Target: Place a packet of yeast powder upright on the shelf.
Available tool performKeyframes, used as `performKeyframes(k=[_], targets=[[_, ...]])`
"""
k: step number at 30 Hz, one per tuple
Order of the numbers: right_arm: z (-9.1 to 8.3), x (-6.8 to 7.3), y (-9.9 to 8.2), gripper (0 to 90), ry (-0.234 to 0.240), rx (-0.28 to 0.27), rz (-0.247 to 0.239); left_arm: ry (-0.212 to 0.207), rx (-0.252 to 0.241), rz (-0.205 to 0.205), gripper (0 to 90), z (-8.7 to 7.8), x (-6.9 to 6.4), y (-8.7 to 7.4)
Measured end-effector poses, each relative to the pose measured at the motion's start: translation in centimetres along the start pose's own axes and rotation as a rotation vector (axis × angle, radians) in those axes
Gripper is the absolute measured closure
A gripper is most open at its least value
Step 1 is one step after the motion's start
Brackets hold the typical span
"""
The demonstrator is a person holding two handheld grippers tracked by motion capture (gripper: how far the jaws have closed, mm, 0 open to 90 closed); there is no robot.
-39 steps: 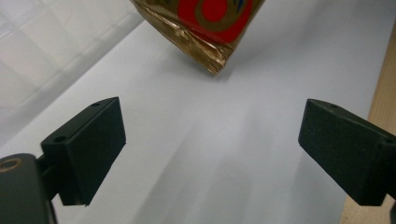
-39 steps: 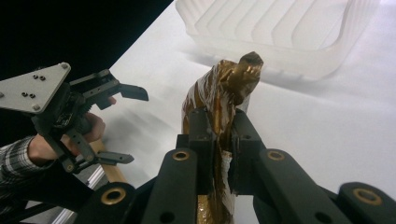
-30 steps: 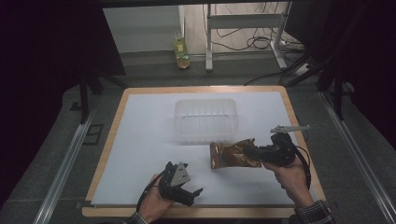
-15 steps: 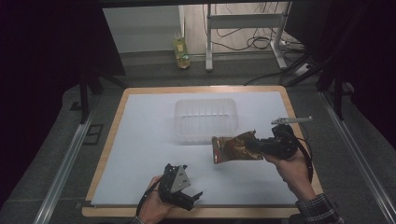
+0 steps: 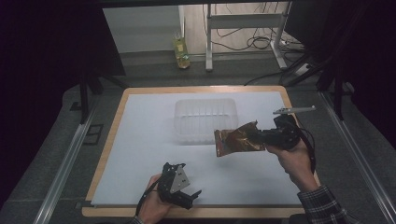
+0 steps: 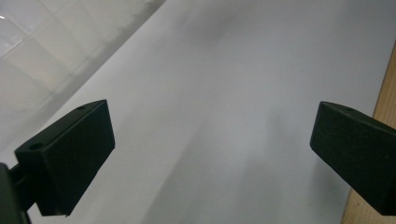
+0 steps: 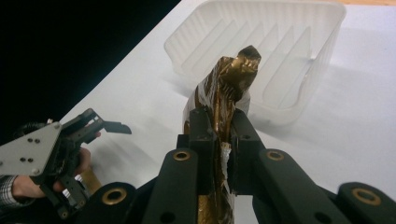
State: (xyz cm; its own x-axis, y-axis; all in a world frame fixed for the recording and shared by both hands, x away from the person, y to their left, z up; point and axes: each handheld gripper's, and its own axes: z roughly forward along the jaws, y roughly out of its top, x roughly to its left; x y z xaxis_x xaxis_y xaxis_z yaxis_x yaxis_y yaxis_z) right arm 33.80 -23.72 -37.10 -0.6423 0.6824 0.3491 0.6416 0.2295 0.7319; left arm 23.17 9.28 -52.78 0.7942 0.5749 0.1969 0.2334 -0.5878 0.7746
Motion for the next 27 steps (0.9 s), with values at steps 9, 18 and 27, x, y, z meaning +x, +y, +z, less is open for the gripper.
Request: performKeyframes(k=[9, 18, 27], targets=[[-0.3, -0.3, 1.7, 82.0, -0.023, -0.011, 0.003, -0.007, -0.004, 0.002, 0.0, 0.0, 0.0, 0.0], [-0.3, -0.8, 3.2, 82.3, -0.062, -0.021, 0.007, -0.014, -0.013, 0.002, 0.0, -0.1, 0.1, 0.0], [-0.2, -1.2, 4.8, 82.4, -0.094, -0.032, 0.009, -0.010, -0.022, -0.002, 0.0, -0.2, 0.1, 0.0]])
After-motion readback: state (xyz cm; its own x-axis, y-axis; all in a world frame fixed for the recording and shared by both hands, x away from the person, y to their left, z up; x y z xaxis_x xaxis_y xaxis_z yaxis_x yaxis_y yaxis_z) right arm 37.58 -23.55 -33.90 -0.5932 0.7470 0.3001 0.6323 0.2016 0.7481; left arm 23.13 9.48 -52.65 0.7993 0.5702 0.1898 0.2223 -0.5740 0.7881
